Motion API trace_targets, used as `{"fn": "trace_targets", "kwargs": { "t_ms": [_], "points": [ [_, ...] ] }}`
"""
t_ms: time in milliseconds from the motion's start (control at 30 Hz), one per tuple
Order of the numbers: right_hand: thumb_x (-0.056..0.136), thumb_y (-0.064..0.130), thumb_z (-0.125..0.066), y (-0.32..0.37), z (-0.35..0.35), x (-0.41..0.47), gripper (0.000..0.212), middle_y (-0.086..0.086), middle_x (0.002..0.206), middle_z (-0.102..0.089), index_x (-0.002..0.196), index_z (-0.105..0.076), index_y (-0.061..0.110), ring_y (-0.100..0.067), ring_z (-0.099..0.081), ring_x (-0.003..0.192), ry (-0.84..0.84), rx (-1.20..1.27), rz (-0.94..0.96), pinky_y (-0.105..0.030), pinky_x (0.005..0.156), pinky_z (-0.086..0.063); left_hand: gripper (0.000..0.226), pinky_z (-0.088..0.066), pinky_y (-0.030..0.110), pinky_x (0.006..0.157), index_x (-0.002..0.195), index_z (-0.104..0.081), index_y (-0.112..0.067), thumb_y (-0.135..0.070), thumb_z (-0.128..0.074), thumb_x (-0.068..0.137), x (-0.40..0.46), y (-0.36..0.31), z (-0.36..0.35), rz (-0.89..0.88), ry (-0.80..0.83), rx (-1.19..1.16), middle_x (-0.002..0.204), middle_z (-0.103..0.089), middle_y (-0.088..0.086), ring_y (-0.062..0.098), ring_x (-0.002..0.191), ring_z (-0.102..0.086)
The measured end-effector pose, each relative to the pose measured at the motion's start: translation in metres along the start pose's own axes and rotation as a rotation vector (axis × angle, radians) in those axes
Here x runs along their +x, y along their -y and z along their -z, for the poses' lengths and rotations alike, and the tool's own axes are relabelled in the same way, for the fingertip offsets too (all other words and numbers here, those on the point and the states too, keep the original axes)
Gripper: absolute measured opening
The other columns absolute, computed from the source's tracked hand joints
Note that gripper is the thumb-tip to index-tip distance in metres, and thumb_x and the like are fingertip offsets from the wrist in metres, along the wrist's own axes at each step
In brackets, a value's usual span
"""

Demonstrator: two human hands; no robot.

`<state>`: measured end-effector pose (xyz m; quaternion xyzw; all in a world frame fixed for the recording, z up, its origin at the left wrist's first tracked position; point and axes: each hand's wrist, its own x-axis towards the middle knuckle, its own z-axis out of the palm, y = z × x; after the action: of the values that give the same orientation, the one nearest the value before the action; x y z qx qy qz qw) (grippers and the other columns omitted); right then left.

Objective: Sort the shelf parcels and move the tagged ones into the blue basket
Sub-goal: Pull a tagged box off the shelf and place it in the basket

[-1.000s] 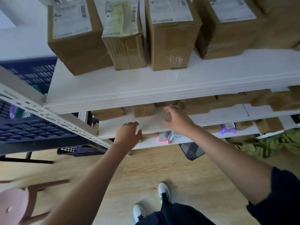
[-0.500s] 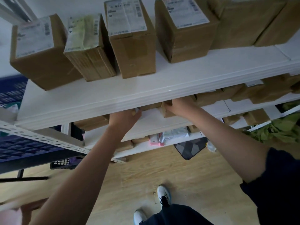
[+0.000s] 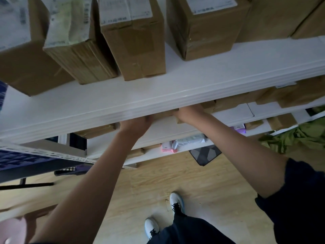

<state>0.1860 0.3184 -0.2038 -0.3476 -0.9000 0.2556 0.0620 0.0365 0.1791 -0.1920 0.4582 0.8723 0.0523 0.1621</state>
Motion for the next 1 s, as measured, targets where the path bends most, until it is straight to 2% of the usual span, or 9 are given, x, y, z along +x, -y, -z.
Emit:
{"fn": "trace_targets", "kwargs": {
  "t_ms": [33,100,200,300,400,567,733,800,1000],
  "points": [
    [0.091,0.032,-0.068,0.0,-0.001,-0.006,0.034,-0.002,0.095,-0.059,0.117,-0.056,0.014,-0.022,-0.059,0.088,-0.003,-0.008,0.006,-0.033,0.077,-0.048,0.037,-0.045,0.041,0.084,0.106,-0.063,-0.013,-0.045,-0.046,0.098,-0.004,0.004,-0.004,-0.032,-0.051,0.017,0.112,-0.063,0.012,0.036,0.108,-0.059],
    [0.086,0.033,-0.074,-0.002,-0.005,-0.023,0.057,0.0,0.103,-0.055,0.132,-0.048,0.01,-0.021,-0.057,0.095,0.009,-0.008,0.031,-0.032,0.078,-0.046,0.033,-0.04,0.043,0.093,0.101,-0.063,-0.016,-0.046,-0.053,0.094,-0.02,0.012,-0.019,-0.103,-0.157,0.062,0.11,-0.063,0.007,0.032,0.109,-0.057],
    [0.086,0.037,-0.073,0.0,-0.011,-0.053,0.074,-0.007,0.131,-0.051,0.144,-0.041,0.005,-0.024,-0.051,0.116,-0.018,-0.064,0.106,-0.036,0.097,-0.047,0.055,-0.025,0.053,0.115,0.131,-0.056,-0.009,-0.045,-0.059,0.089,-0.05,0.024,-0.039,-0.234,-0.281,0.11,0.142,-0.05,0.009,0.03,0.136,-0.039],
    [0.089,0.04,-0.069,0.0,-0.025,-0.084,0.07,-0.007,0.134,-0.047,0.144,-0.041,0.006,-0.023,-0.051,0.116,0.001,-0.014,0.081,-0.039,0.096,-0.051,0.07,-0.019,0.051,0.12,0.147,-0.042,-0.011,-0.046,-0.06,0.089,-0.081,0.029,-0.056,-0.249,-0.306,-0.008,0.152,-0.043,0.007,0.027,0.144,-0.031],
    [0.088,0.035,-0.068,0.001,-0.032,-0.115,0.067,-0.004,0.131,-0.049,0.145,-0.042,0.011,-0.019,-0.052,0.116,-0.058,0.054,0.115,-0.035,0.091,-0.053,0.069,-0.024,0.048,0.119,0.146,-0.044,-0.012,-0.042,-0.066,0.088,-0.106,0.03,-0.065,-0.255,-0.355,-0.066,0.15,-0.046,0.004,0.024,0.143,-0.035],
    [0.089,0.027,-0.07,0.011,-0.041,-0.151,0.068,-0.001,0.147,-0.043,0.149,-0.042,0.013,-0.017,-0.05,0.129,-0.12,0.123,0.152,-0.033,0.097,-0.053,0.068,-0.036,0.047,0.112,0.142,-0.051,-0.01,-0.033,-0.075,0.083,-0.133,0.042,-0.074,-0.294,-0.355,-0.124,0.147,-0.051,0.006,0.024,0.138,-0.043],
    [0.089,0.027,-0.072,0.026,-0.05,-0.175,0.063,0.005,0.15,-0.042,0.146,-0.048,0.015,-0.011,-0.057,0.114,-0.172,0.119,0.167,-0.033,0.074,-0.059,0.067,-0.044,0.044,0.105,0.14,-0.053,-0.014,-0.029,-0.079,0.08,-0.157,0.063,-0.078,-0.333,-0.323,-0.215,0.144,-0.054,0.002,0.02,0.136,-0.047],
    [0.088,0.026,-0.072,0.032,-0.054,-0.183,0.063,0.005,0.15,-0.043,0.146,-0.049,0.015,-0.01,-0.058,0.109,-0.186,0.139,0.18,-0.035,0.071,-0.06,0.067,-0.046,0.045,0.104,0.14,-0.053,-0.015,-0.03,-0.079,0.08,-0.166,0.069,-0.078,-0.34,-0.327,-0.221,0.143,-0.055,0.001,0.021,0.134,-0.049],
    [0.088,0.021,-0.072,0.049,-0.056,-0.208,0.064,0.003,0.149,-0.045,0.147,-0.048,0.013,-0.006,-0.055,0.117,-0.232,0.204,0.191,-0.03,0.091,-0.056,0.063,-0.048,0.042,0.101,0.141,-0.052,-0.011,-0.031,-0.073,0.085,-0.19,0.076,-0.077,-0.386,-0.396,-0.267,0.141,-0.056,0.003,0.021,0.13,-0.053]
  ]
}}
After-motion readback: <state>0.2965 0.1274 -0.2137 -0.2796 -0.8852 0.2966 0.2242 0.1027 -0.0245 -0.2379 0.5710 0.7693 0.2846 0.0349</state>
